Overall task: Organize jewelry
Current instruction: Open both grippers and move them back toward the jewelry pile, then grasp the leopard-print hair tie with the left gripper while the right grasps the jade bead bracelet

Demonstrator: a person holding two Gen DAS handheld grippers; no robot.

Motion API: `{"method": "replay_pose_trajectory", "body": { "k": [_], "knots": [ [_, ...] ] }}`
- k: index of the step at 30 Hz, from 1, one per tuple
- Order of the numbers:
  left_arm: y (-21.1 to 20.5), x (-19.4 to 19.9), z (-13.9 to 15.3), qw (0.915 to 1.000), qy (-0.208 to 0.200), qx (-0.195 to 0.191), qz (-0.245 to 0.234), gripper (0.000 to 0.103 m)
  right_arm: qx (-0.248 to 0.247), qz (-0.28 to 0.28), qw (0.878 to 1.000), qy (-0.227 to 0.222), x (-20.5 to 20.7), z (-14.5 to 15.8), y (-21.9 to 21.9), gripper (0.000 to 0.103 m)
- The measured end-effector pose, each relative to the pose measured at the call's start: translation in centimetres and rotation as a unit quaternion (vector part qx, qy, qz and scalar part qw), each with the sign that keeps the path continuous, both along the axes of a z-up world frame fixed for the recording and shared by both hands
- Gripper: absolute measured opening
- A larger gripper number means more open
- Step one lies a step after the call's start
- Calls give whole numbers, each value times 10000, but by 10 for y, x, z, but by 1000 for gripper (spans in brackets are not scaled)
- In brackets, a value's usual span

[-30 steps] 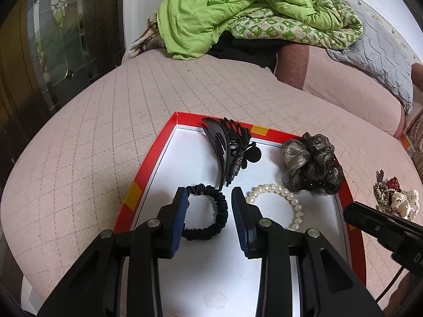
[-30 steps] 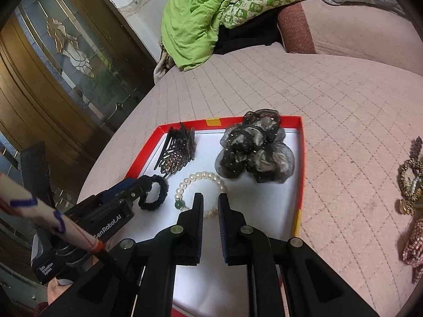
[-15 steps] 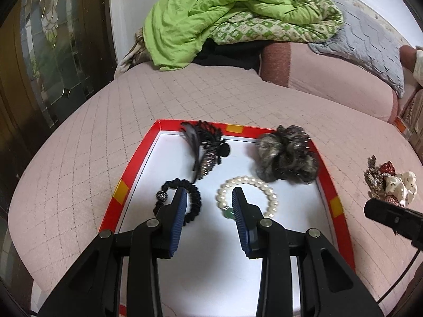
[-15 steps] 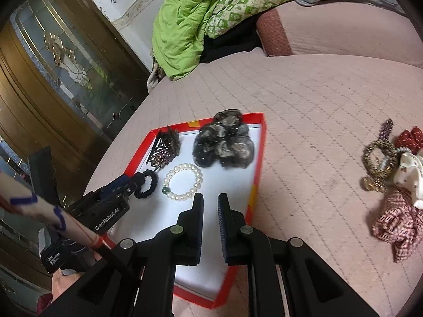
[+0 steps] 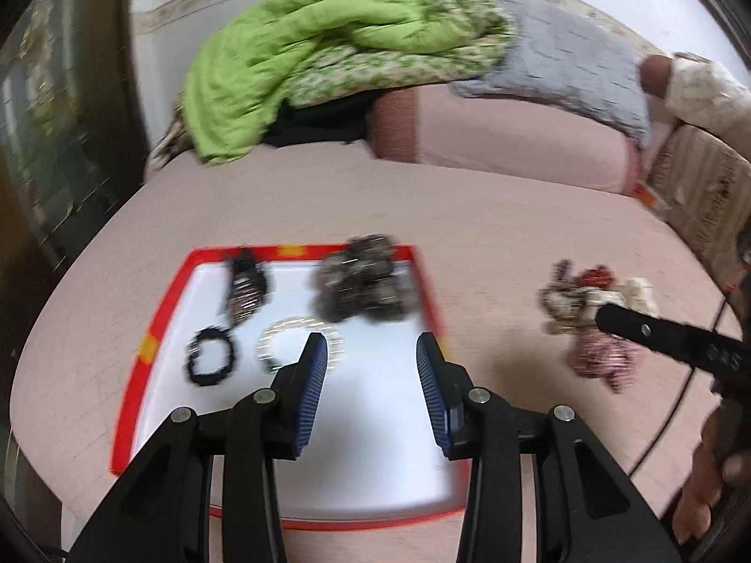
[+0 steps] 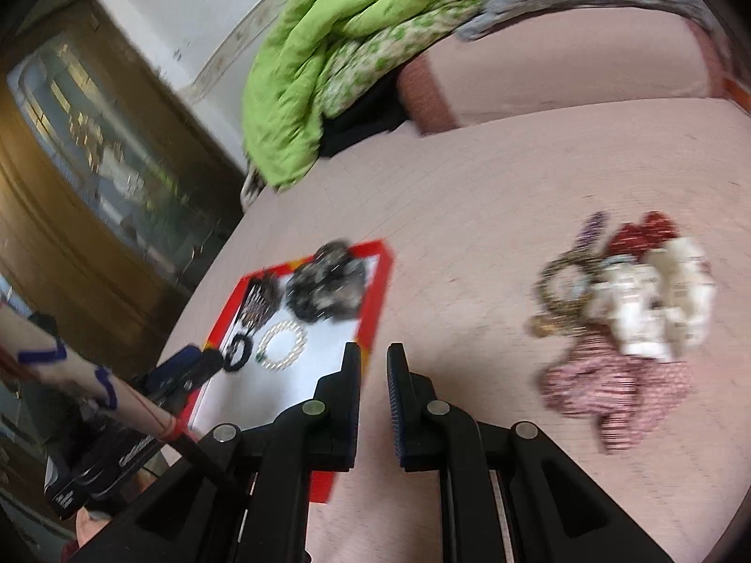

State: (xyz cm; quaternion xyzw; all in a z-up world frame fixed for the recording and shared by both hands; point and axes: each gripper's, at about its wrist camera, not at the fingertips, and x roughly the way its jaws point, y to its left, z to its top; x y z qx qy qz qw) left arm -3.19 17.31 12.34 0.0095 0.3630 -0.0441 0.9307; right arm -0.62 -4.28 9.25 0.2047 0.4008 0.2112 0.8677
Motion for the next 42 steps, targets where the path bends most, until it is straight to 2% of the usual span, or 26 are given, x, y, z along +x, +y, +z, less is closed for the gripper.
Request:
{"method": "replay_pose_trajectory", "body": {
  "k": [4, 7, 12, 15, 23, 25, 27, 28, 29, 31, 33, 36, 39, 42],
  "knots": [
    [-39, -6, 17, 9990, -43, -39, -451, 40, 82, -538, 9985, -110, -10, 10, -54, 12],
    [-66, -2, 28, 9967, 30, -204, -782, 44, 123, -925, 9955, -153, -16, 16, -91, 12],
    [-93, 14, 24, 9942, 288, -281, -1000, 45, 270, -1199, 9924, -85, -16, 14, -115, 12],
    [-101, 27, 13, 9937, 462, -291, -977, 45, 265, -1119, 9934, 18, -8, 6, -108, 12],
    [-124, 66, -19, 9908, 914, -208, -977, 45, 186, -748, 9949, 651, 43, -45, -83, 12],
    [-128, 74, -25, 9901, 983, -180, -985, 45, 120, -937, 9924, 789, 46, -56, -96, 12],
    [-132, 82, -31, 9899, 1012, -152, -986, 45, -406, -1594, 9825, 871, 41, -54, -118, 12],
    [-134, 85, -33, 9897, 1027, -159, -982, 45, -718, -2043, 9729, 811, 36, -50, -134, 13],
    [-137, 91, -38, 9892, 1072, -186, -977, 45, -730, -2340, 9665, 766, 33, -47, -149, 13],
    [-142, 100, -46, 9873, 1173, -279, -1036, 45, -309, -2722, 9591, 721, 23, -44, -178, 13],
    [-148, 114, -56, 9849, 1290, -381, -1092, 45, -199, -2715, 9603, 614, 16, -41, -182, 14],
    [-158, 138, -75, 9756, 1647, -725, -1258, 45, -167, -2465, 9681, 412, 13, -35, -175, 15],
    [-166, 157, -92, 9707, 1928, -683, -1264, 46, -151, -2409, 9700, 285, 15, -31, -172, 23],
    [-174, 170, -104, 9683, 2040, -600, -1310, 46, -25, -2396, 9704, 299, 17, -32, -173, 23]
  ]
}}
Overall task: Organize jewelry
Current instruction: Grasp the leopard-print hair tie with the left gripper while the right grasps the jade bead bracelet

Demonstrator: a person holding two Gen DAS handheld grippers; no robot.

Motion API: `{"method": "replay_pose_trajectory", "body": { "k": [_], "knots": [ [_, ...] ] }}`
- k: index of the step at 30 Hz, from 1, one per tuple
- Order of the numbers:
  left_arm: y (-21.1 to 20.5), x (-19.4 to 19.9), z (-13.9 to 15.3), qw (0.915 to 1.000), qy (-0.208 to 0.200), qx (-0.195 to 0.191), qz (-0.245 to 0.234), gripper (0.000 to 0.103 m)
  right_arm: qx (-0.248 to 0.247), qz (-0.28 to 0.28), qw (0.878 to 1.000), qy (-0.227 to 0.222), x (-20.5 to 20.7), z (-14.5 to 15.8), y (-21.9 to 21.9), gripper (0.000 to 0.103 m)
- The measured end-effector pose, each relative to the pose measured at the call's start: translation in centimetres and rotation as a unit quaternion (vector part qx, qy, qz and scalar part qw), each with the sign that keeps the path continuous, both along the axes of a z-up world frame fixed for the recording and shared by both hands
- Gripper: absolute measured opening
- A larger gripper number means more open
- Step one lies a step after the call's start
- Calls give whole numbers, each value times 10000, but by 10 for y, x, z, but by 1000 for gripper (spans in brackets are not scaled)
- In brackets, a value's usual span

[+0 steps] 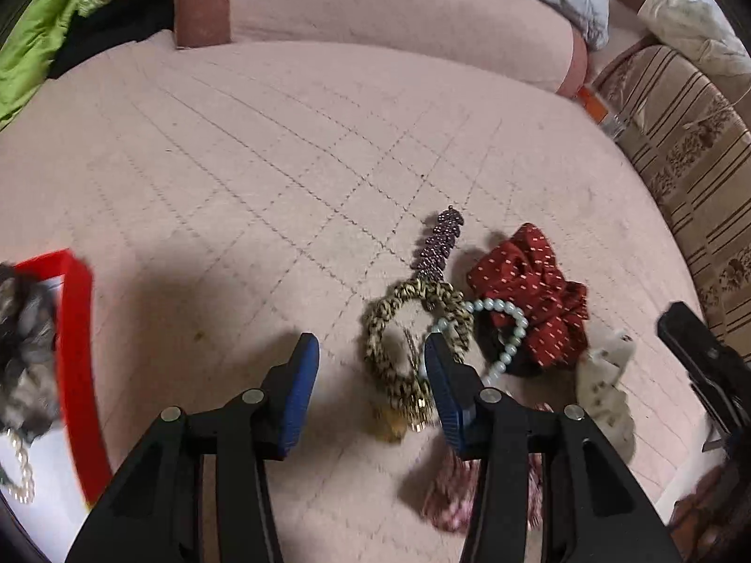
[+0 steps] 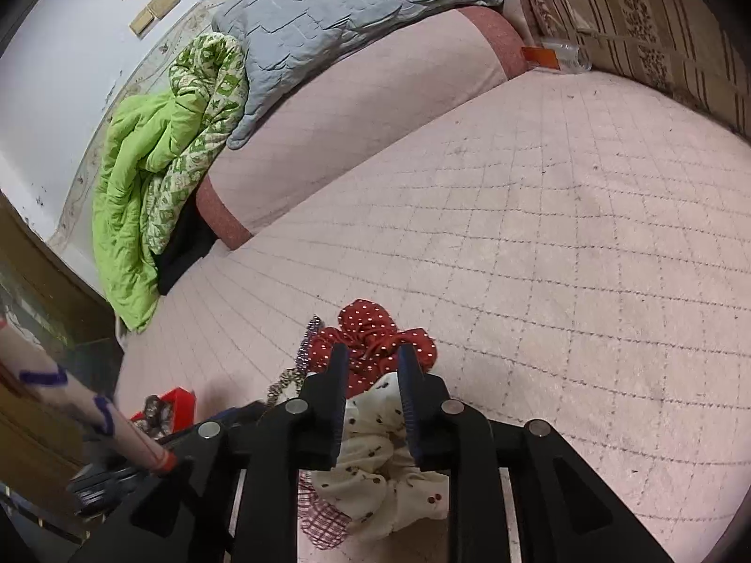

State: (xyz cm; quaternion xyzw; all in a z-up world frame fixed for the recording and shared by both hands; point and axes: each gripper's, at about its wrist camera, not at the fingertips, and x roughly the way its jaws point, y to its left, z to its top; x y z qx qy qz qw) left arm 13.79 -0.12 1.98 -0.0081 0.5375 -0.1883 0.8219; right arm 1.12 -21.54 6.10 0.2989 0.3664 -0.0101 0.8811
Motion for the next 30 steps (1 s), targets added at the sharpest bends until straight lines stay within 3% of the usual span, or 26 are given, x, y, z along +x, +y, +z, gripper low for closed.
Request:
{"method": "replay_pose_trajectory", "body": {
  "k": [4, 7, 8, 15, 18, 21, 25, 30],
  "knots": [
    [-8, 7, -6, 9995, -235, 221, 17, 43, 71, 29, 10000, -8, 12, 4, 4, 23],
    [-10, 5, -6, 9980, -472, 420, 3, 13, 71, -21, 10000, -54, 12, 5, 0, 23],
    [-8, 5, -5, 9981, -477, 392, -13, 7, 53, -28, 10000, -64, 11, 6, -1, 23],
    [22, -23, 23, 9967, -805, 139, 24, 7, 37, -18, 10000, -60, 14, 6, 0, 23],
    [42, -44, 41, 9949, -1003, -59, 124, 7, -11, 205, 9997, -100, 18, 7, 13, 23],
    [58, -63, 52, 9911, -1310, -3, 237, 7, -68, 619, 9981, 4, 28, 3, 33, 23],
    [74, -68, 60, 9890, -1436, -141, 320, 7, -113, 1214, 9923, 206, 39, -8, 66, 23],
    [83, -72, 65, 9866, -1595, -157, 312, 7, -215, 1547, 9867, 444, 52, -22, 95, 23]
  ]
}}
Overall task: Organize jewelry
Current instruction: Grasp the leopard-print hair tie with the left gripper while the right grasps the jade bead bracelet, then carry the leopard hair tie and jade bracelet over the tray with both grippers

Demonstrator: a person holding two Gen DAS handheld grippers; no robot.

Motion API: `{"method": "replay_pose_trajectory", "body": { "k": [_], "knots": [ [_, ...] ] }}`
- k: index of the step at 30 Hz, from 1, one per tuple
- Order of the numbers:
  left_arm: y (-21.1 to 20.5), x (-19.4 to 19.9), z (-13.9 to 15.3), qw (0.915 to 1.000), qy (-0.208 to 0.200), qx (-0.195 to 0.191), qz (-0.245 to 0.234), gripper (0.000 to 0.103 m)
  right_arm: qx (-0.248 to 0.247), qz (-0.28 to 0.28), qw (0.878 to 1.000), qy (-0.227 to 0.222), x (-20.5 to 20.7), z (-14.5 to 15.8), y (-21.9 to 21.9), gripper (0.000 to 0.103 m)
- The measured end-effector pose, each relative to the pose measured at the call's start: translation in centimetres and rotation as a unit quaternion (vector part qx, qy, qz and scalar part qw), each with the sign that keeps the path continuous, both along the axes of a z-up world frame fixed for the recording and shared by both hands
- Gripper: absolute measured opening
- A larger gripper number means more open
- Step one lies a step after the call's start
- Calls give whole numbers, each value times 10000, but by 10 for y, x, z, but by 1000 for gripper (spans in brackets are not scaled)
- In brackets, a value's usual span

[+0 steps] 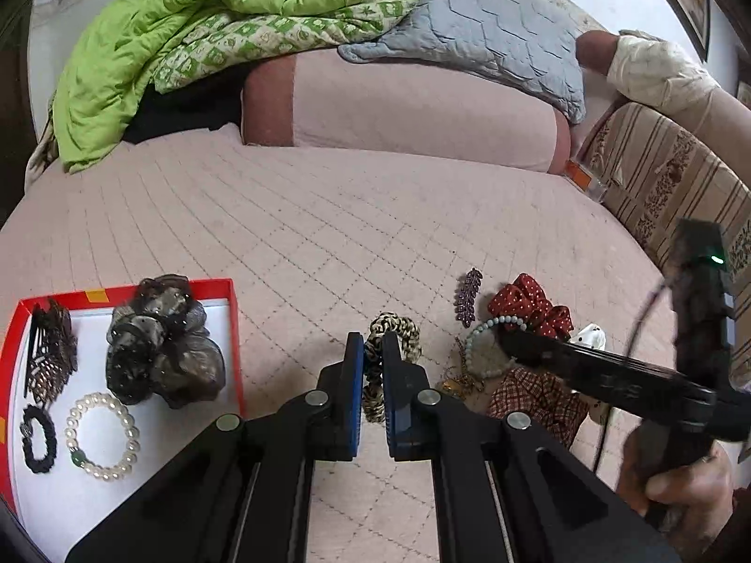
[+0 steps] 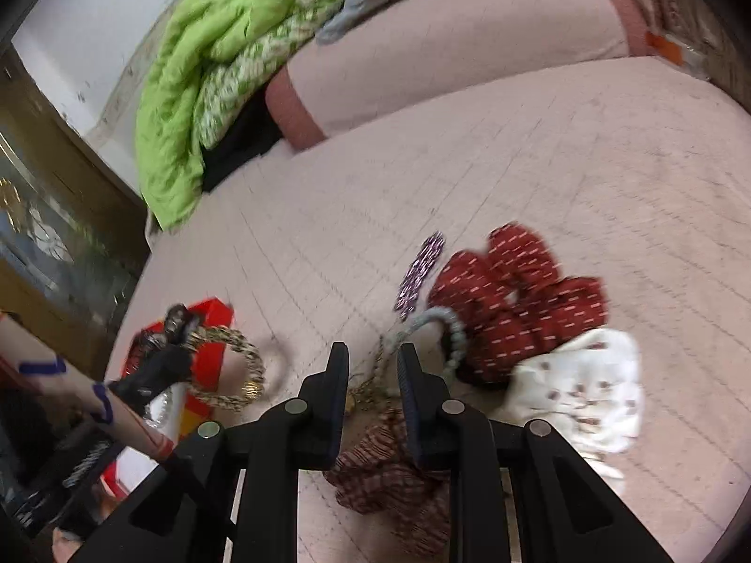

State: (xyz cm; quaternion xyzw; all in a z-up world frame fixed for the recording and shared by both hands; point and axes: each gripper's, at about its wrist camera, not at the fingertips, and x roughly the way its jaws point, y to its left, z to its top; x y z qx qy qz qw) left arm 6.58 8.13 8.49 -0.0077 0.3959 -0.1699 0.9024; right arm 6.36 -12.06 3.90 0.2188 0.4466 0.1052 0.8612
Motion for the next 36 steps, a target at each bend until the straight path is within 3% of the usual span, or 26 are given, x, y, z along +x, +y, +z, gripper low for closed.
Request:
{"method": "replay_pose_trajectory", "body": {
  "k": [12, 19, 22, 29, 36],
  "knots": [
    [7, -2, -5, 9999, 55, -118, -73, 7, -213, -613, 9941, 873, 40, -35, 2, 23],
    [1, 4, -13, 9999, 66, -59, -100, 7, -866, -286, 9934, 702, 47, -40, 16, 22],
    [0, 6, -14, 9999, 51, -55, -119, 7, -1039, -151, 9927, 593, 51, -39, 17, 10],
    [5, 11, -14, 9999, 53, -112, -89, 7, 205, -49, 9995, 229, 44, -22, 2, 6],
    [6, 12, -12, 9999, -43, -100, -40, 7, 345, 188, 9974, -611, 22, 17, 12, 6]
  ]
}}
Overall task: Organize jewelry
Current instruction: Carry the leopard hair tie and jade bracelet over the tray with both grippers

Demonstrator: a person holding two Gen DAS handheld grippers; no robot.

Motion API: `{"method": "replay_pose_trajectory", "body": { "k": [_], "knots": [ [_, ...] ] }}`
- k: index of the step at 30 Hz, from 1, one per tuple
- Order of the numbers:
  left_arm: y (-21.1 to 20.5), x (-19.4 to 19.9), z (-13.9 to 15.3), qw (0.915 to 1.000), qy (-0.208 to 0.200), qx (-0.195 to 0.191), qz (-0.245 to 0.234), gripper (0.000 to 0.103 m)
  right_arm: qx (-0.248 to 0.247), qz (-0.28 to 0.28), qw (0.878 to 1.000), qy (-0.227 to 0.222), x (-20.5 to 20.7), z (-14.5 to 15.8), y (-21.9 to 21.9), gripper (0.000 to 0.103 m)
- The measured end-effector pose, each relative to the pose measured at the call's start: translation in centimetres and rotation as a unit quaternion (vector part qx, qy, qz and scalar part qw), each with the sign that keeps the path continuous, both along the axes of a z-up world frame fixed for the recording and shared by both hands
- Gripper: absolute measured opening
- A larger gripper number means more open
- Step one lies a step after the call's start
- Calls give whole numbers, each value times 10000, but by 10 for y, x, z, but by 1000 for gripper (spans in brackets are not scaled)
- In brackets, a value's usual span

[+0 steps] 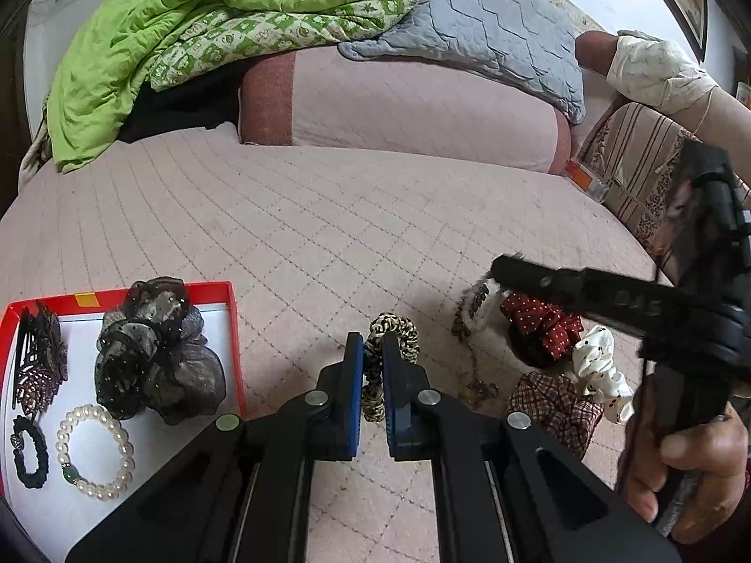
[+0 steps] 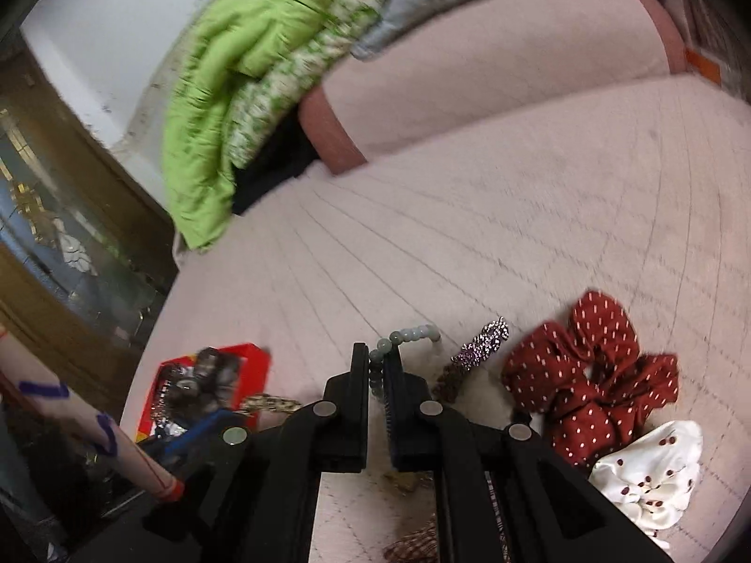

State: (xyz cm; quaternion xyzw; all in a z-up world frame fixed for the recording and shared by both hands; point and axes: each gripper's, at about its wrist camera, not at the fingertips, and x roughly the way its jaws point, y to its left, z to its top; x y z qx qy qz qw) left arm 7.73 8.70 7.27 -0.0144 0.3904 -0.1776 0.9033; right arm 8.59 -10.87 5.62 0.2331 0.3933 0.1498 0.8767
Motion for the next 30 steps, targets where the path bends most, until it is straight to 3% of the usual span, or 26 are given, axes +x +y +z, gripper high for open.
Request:
{"method": "replay_pose_trajectory", "body": {
  "k": [5, 30],
  "knots": [
    [1, 1, 0, 10000, -16, 25, 34, 7, 71, 55, 9995, -288, -7, 12, 2, 7],
    [4, -5, 10, 9993, -289, 139, 177, 7, -50, 421, 9984, -372, -10, 15, 20, 7]
  ]
}}
